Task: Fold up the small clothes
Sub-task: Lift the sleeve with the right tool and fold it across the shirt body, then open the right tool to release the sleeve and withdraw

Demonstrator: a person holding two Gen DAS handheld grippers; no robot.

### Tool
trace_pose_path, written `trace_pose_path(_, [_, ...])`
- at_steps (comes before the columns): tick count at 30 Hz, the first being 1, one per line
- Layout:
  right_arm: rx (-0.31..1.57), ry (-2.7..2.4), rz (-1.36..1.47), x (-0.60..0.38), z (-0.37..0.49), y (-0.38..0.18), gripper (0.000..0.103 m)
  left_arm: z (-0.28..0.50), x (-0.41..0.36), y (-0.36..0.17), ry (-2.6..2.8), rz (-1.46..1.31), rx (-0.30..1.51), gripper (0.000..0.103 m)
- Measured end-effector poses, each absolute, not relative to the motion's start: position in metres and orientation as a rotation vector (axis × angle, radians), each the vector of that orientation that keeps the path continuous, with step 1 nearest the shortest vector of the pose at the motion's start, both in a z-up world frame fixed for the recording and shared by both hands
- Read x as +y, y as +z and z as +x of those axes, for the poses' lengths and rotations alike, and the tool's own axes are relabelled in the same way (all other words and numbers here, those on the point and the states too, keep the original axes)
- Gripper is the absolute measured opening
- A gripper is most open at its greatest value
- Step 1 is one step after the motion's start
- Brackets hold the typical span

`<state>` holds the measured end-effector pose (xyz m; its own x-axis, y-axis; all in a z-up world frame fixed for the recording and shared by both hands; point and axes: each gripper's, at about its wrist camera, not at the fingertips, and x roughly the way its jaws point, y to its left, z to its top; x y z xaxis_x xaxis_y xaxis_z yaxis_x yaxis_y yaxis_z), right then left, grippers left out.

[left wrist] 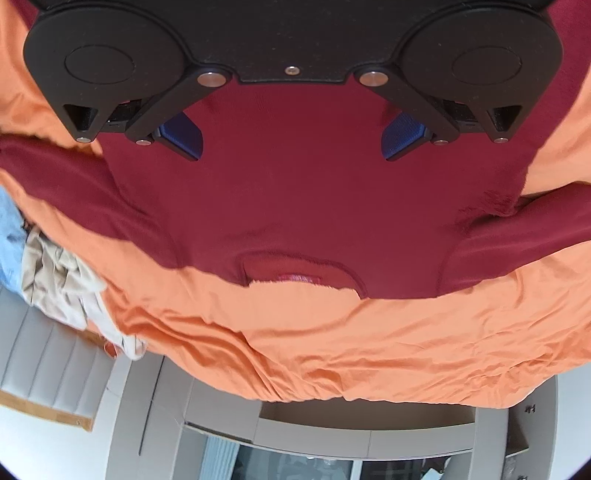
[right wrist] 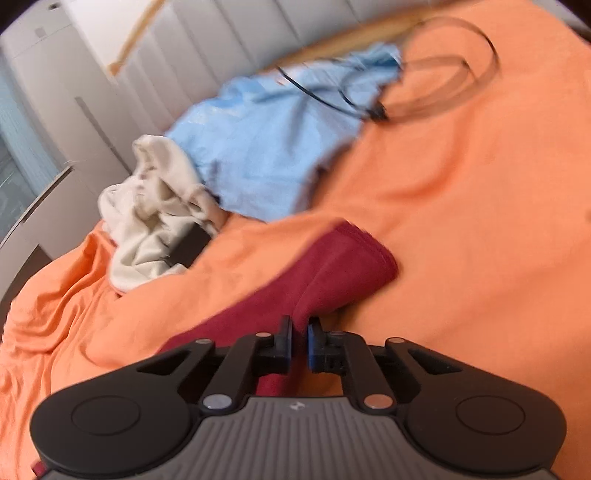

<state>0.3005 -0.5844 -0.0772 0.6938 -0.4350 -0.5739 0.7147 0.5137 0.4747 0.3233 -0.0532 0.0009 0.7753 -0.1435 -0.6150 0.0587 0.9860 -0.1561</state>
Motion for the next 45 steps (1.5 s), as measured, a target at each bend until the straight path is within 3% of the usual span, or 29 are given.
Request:
trace_pose_path(11, [0.308,-0.422,0.298,-0.501,0.348,0.015,0.008,0.326,0.004,0.048,0.02,-0.123,0.575,0.102])
trace_pose_path(20, [0.252,0.026,0.03,-0.334,0.399,0.08,0.008,0.319,0.077,0.061,0.184,-0.29,0.545,0.102])
trace_pose_path(26, [0.301,0.269,-0.099,-0.225,0.413,0.063,0.008,0.313,0.118,0.063,0.286,-0.358,0.535,0.102])
trace_pose_path(35, [0.537,0.521,-0.393,-0.122,0.404,-0.03,0.01,0.305,0.144,0.058,0.297,-0.43,0.526,0.102])
trace_pose_path(37, [0.553,0.552,-0.442,-0.12,0.396,-0.04,0.017,0.306,0.142,0.057,0.277,-0.432,0.534,0.102])
trace_pose_path(39, [0.544,0.593,-0.44,-0.122,0.39,-0.038,0.045,0.309,0.137,0.055,0.269,-0.418,0.537,0.102])
trace_pose_path(41, [0.524,0.623,-0.421,-0.134,0.382,-0.025,0.065,0.312,0.131,0.053,0.257,-0.409,0.541,0.102])
trace_pose_path(45, [0.504,0.646,-0.402,-0.165,0.362,-0.01,0.086,0.322,0.117,0.05,0.205,-0.411,0.551,0.102])
